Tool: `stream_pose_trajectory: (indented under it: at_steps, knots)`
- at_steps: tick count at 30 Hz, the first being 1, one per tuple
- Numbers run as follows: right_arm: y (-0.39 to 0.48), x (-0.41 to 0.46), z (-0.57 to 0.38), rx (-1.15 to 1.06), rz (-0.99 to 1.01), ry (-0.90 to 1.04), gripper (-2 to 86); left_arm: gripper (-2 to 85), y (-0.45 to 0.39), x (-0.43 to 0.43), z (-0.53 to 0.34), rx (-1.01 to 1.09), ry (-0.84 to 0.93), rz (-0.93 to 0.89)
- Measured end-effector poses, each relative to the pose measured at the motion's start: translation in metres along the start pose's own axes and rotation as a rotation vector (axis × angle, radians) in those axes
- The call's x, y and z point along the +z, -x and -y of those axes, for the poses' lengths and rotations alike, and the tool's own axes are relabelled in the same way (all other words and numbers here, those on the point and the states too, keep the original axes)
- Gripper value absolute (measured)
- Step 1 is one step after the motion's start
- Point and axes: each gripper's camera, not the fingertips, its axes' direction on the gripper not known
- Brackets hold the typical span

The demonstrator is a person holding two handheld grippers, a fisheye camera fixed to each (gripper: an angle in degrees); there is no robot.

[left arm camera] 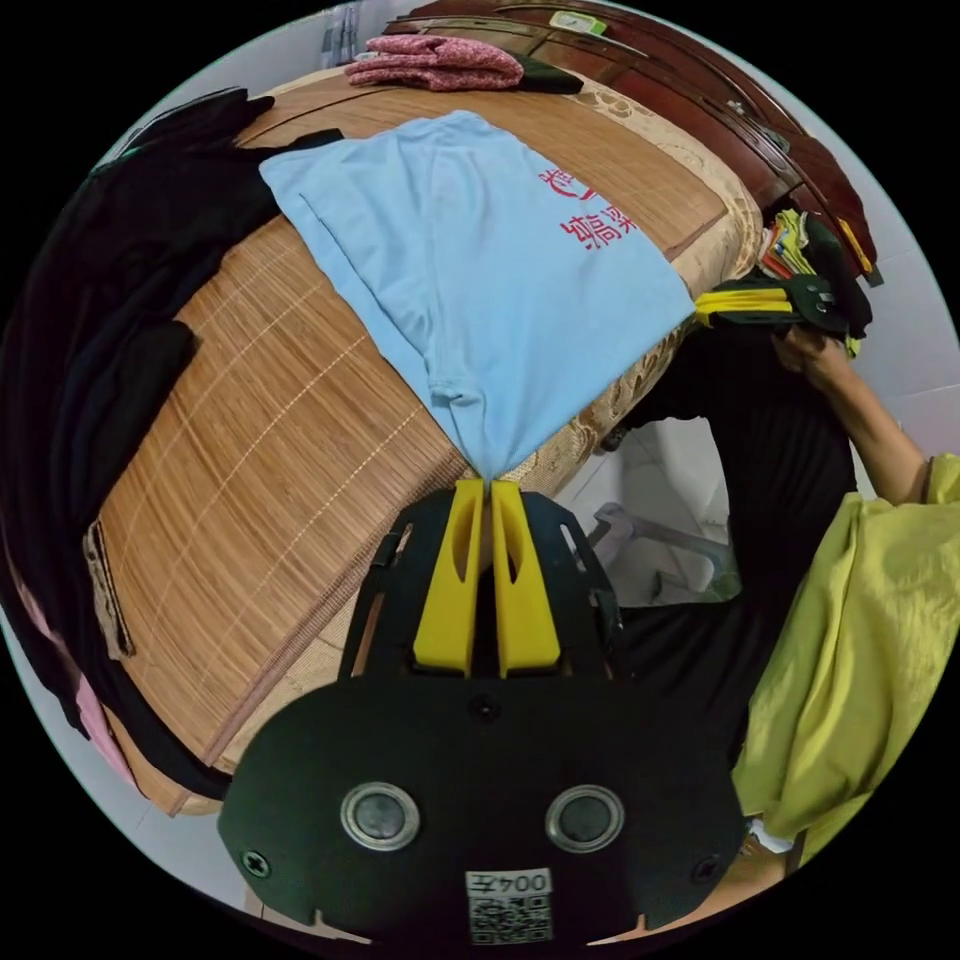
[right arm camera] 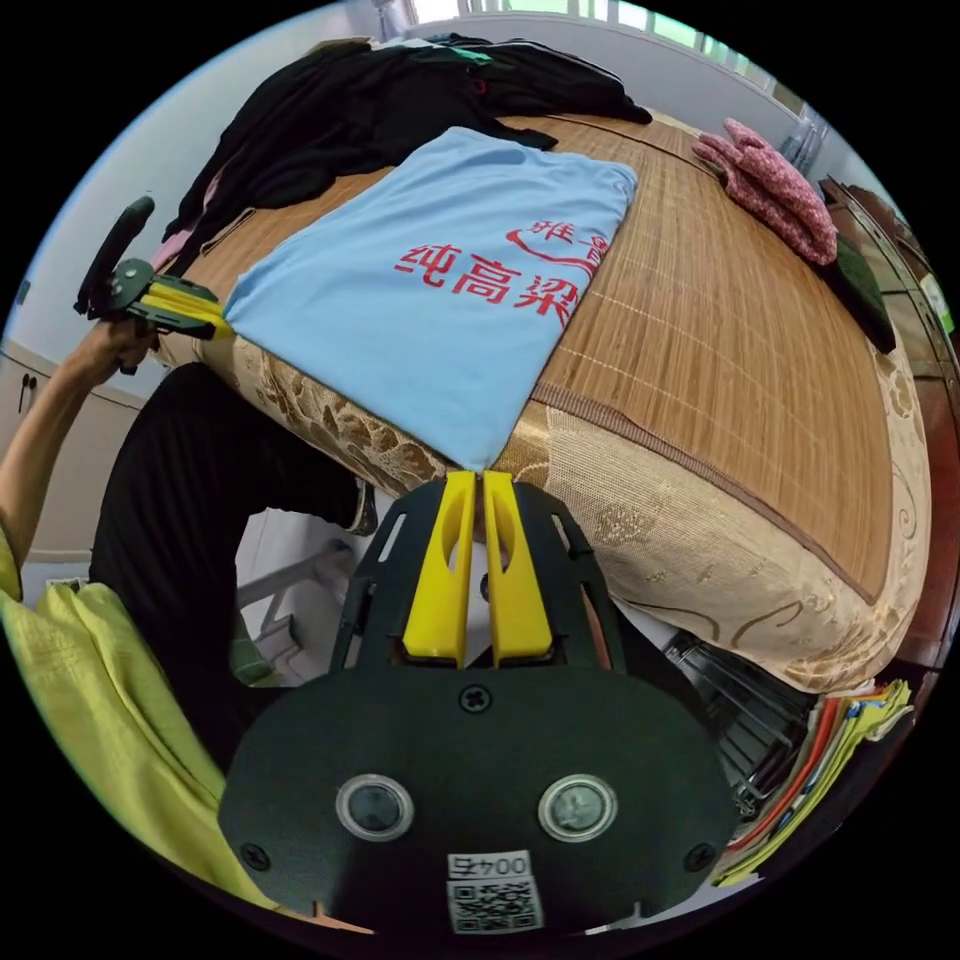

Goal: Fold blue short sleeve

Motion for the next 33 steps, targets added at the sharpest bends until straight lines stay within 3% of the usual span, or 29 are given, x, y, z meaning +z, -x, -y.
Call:
stream_pose_trajectory:
  at_steps: [5,12,17,22,26,33]
  knots:
    - [-0.015,-0.019,-0.005,0.06,0.017,0.0,3.4,7.0,0.012,-0.02,-0.005,-0.009,0.036,0.069]
    - [-0.015,-0.037,0.038,0.038,0.134,-0.111,7.8,8.0,0.003,-0.075,0.036,-0.025,-0.26,0.051]
    - [-0.013,-0.002,0.068,0.002,0.105,-0.001,8.8,10.7,0.007,-0.015,0.083,-0.019,-0.047,0.092]
    - [-0.03,-0.014,0.067,0.005,0.187,-0.048,9.2,13.0,0.017,-0.05,0.086,-0.036,-0.156,0.028]
    - [-0.037,-0.013,0.075,0.012,0.166,-0.087,8.2,12.6,0.034,-0.087,0.126,0.0,-0.232,0.127]
    - [-0.043,0.013,0.09,0.037,0.113,-0.028,5.0,11.2,0.102,-0.069,0.225,-0.08,-0.104,0.192]
